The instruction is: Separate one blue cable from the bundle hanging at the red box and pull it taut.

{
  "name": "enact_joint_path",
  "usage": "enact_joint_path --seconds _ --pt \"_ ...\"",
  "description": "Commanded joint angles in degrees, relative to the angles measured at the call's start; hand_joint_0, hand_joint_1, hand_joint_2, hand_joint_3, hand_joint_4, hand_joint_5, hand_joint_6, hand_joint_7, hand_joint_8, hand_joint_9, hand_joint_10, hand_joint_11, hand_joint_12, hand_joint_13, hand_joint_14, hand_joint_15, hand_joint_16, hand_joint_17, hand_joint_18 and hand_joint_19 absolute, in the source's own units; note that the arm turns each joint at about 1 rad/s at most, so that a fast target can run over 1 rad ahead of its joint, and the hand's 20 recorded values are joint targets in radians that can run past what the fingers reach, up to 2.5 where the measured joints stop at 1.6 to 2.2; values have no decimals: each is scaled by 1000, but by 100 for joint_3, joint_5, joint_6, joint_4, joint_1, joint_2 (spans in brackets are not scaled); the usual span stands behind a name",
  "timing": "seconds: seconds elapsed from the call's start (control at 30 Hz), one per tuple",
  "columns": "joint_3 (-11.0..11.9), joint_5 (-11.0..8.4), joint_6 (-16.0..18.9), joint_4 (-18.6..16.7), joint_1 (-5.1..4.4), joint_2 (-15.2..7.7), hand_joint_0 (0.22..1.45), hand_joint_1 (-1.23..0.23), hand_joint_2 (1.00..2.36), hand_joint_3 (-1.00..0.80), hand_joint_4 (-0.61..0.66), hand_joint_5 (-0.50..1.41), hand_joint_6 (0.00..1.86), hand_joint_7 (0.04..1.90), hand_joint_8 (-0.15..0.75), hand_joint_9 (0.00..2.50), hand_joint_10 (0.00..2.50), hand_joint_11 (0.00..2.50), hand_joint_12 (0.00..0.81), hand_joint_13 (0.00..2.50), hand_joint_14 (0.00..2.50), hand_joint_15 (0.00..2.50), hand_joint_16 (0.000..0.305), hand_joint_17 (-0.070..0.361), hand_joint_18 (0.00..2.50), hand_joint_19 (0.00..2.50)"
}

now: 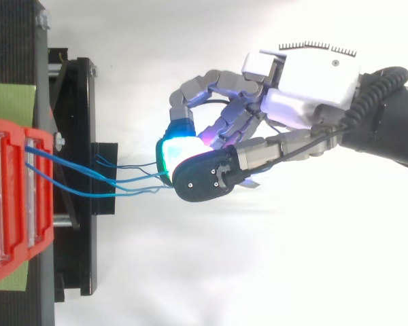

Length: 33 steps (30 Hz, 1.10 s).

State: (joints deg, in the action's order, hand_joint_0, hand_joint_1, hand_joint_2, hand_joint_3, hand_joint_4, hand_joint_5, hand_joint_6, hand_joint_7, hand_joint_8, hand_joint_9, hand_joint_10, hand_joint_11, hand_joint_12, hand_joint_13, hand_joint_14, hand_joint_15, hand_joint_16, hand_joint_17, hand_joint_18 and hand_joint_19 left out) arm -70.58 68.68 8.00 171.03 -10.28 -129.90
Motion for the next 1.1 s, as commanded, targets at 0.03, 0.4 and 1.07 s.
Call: enact_joint_path --seconds 0.03,0.4,1.07 --pt "0 -4 0 0 0 0 718 -756 1017 -253 53 -180 936 1247 354 1094 19 1451 337 1178 551 1496 47 106 923 761" --pt "0 23 0 -8 0 0 723 -754 1017 -263 49 -182 937 1239 327 1017 801 1394 350 1066 1181 1381 48 108 998 931" --pt "53 40 9 71 18 114 720 -756 1020 -223 59 -181 940 1249 322 952 1437 1293 364 918 2075 1266 47 106 1165 1254"
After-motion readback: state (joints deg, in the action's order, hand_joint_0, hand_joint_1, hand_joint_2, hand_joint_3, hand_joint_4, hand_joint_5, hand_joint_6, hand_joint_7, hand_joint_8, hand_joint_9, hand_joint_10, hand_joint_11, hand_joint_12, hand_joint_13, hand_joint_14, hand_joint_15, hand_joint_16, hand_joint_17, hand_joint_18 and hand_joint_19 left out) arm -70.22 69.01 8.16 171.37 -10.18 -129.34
